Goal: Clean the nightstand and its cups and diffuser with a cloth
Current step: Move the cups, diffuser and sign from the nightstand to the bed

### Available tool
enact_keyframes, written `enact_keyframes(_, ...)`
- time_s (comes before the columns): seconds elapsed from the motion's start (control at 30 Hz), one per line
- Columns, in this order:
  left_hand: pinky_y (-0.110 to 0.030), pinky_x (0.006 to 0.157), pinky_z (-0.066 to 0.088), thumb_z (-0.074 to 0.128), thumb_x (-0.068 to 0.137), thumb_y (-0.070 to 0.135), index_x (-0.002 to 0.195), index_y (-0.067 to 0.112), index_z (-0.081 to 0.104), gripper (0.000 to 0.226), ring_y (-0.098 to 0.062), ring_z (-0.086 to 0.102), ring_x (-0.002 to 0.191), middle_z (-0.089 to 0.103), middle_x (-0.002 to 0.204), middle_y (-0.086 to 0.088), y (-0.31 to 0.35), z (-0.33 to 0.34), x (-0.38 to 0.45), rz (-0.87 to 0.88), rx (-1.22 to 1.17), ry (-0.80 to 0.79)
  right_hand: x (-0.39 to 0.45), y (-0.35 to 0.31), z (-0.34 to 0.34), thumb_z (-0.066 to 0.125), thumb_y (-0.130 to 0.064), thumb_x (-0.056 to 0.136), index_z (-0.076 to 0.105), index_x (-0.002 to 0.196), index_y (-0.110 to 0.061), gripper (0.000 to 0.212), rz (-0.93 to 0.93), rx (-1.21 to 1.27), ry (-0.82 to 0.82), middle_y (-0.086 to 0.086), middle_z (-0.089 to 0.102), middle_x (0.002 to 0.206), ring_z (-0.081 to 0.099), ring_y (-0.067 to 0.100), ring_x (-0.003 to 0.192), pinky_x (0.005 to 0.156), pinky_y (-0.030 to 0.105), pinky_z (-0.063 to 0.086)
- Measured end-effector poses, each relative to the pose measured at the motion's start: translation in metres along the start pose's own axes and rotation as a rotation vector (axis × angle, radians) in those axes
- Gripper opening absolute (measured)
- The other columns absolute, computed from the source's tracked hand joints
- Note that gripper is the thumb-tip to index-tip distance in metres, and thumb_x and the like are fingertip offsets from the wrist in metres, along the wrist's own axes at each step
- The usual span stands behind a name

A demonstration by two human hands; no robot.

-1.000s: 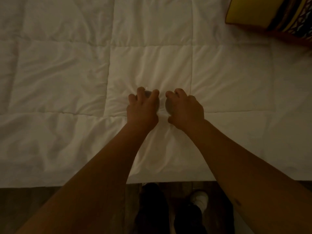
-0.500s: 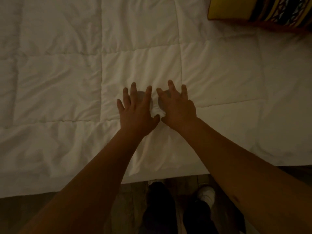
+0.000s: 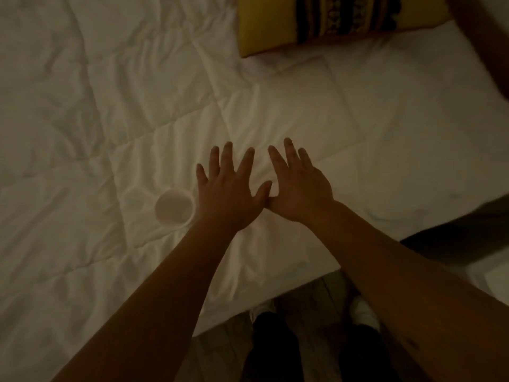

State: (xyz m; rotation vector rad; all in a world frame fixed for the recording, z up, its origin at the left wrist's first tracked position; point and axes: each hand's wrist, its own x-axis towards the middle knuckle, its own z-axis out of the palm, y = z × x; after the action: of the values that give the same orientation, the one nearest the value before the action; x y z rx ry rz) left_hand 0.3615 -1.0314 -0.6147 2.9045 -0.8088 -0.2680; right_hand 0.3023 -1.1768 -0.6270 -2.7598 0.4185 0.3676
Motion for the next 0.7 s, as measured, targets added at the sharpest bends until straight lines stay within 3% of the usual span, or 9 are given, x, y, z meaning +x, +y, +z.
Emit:
enact_keyframes(0.13, -0.062, 0.113, 0.009, 0.02, 0.084, 0.073, 0.151, 0.033, 0.012, 0.078, -0.034, 0.005, 0.148, 0.011, 0.161, -0.012, 0.07, 0.004, 0.015, 0.167, 0.042, 0.001, -0.028, 0.067, -0.018, 0.045, -0.071, 0.079, -0.007, 0.151, -0.032, 0.097, 0.134, 0.027, 0.036, 0.005, -0.012, 0.163, 0.002, 0.033, 0.149, 0.111, 0.054, 0.029)
enact_keyframes(0.4, -0.063, 0.112, 0.009, 0.018, 0.083, 0.073, 0.15, 0.034, 0.015, 0.077, -0.036, 0.006, 0.147, 0.012, 0.16, -0.013, 0.239, 0.028, 0.018, 0.442, 0.075, -0.037, -0.118, 0.214, -0.039, 0.031, -0.077, 0.082, -0.01, 0.152, -0.029, 0.094, 0.42, -0.032, 0.095, 0.005, -0.012, 0.163, -0.006, 0.033, 0.149, 0.116, 0.058, 0.008)
enact_keyframes(0.5, -0.065, 0.11, 0.014, 0.019, 0.081, 0.072, 0.149, 0.034, 0.018, 0.078, -0.038, 0.009, 0.146, 0.014, 0.16, -0.014, 0.314, 0.046, 0.001, 0.583, 0.104, -0.086, -0.167, 0.28, -0.042, 0.037, -0.078, 0.082, -0.008, 0.152, -0.028, 0.097, 0.588, 0.004, 0.096, 0.005, -0.011, 0.163, -0.005, 0.034, 0.149, 0.115, 0.057, 0.009)
enact_keyframes(0.7, -0.064, 0.109, 0.016, 0.032, 0.083, 0.068, 0.15, 0.035, 0.013, 0.077, -0.038, 0.01, 0.146, 0.013, 0.16, -0.013, 0.422, 0.078, -0.03, 0.759, 0.107, -0.17, -0.257, 0.362, -0.037, 0.051, -0.063, 0.086, -0.002, 0.154, -0.025, 0.094, 0.757, 0.127, 0.149, 0.005, -0.004, 0.164, 0.002, 0.034, 0.149, 0.114, 0.055, 0.02)
